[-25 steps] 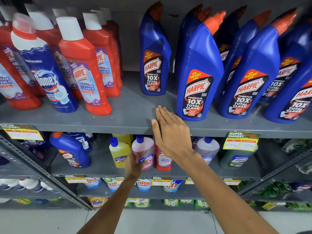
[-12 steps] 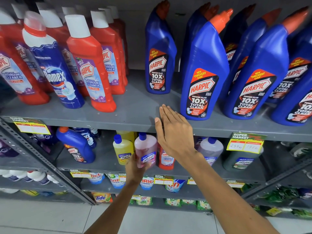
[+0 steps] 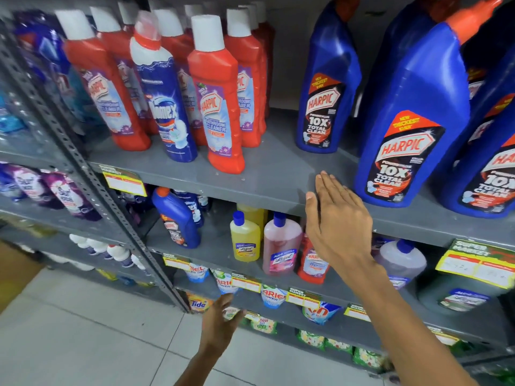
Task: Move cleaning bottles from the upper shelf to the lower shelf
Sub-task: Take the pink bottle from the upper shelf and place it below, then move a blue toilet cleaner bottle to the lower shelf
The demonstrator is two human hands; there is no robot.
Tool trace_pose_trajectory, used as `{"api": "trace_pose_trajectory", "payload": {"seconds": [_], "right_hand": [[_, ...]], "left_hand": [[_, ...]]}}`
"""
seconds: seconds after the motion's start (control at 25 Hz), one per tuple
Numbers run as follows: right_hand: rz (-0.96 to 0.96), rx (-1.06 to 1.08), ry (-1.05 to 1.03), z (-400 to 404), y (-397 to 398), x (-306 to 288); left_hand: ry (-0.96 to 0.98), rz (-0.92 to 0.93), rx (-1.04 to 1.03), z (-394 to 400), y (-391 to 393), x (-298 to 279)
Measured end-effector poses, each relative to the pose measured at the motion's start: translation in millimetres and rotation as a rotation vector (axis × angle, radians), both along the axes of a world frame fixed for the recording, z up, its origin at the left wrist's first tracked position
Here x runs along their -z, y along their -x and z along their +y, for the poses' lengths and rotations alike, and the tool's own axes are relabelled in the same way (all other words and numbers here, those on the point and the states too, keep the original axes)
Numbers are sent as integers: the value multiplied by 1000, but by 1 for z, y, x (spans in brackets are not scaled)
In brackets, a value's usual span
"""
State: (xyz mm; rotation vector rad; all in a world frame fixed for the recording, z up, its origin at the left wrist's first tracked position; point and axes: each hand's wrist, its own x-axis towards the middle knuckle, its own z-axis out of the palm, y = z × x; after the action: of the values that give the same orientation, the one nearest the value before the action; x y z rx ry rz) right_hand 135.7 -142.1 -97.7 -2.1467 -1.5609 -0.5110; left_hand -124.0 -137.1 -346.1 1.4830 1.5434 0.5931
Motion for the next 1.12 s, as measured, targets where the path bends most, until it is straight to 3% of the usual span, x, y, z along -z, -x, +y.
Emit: {"api": "trace_pose_trajectory", "payload": {"seconds": [0.36, 0.52, 0.72, 0.84, 1.12], "right_hand": [[188, -61, -55, 23, 63, -21], [271, -108, -231, 41, 129, -25], [223, -391, -328, 78, 214, 10], [275, -430, -201, 109, 247, 57], [535, -155, 409, 153, 255, 240]], "left_hand": [[-34, 35, -43, 91, 104, -33], [-34, -38, -77, 169, 143, -57], [-26, -147, -28, 244, 159, -69], [-7, -146, 102, 276, 163, -67], [28, -95, 256, 315, 158, -40]]}}
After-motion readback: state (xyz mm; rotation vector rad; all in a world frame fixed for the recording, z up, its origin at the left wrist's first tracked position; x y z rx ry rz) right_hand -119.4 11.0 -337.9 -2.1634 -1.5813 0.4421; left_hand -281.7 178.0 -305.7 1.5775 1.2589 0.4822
